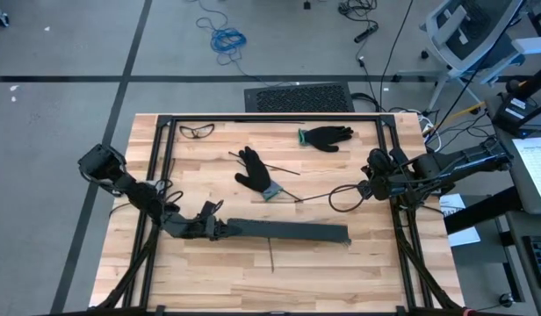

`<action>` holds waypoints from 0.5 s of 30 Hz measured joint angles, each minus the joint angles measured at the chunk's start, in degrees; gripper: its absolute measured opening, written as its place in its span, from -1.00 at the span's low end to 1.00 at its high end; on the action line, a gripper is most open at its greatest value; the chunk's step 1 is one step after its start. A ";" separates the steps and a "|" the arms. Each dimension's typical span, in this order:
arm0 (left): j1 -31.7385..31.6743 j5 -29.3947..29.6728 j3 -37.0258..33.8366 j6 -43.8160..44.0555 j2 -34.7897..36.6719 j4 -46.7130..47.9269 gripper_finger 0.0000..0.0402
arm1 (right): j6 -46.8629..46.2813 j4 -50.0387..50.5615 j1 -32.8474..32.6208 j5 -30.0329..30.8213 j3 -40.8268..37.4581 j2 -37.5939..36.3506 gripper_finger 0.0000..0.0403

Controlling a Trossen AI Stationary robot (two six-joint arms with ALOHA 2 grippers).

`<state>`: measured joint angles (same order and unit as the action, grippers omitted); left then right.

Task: Ziptie cables
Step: Insert the black cover of the black cable duct

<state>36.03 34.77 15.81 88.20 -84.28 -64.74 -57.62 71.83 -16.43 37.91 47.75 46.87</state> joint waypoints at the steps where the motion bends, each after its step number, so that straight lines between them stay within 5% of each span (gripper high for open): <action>1: 0.00 0.93 0.00 0.03 0.01 0.25 -0.99 | -0.02 -0.02 0.00 -0.02 0.00 0.02 -1.00; 15: 1.01 -1.76 0.00 1.66 0.01 -0.52 -0.99 | -0.16 0.00 0.00 -0.02 0.02 0.02 -1.00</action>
<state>37.04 33.01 15.81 89.87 -84.27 -65.26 -57.78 71.83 -16.43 37.89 47.77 46.89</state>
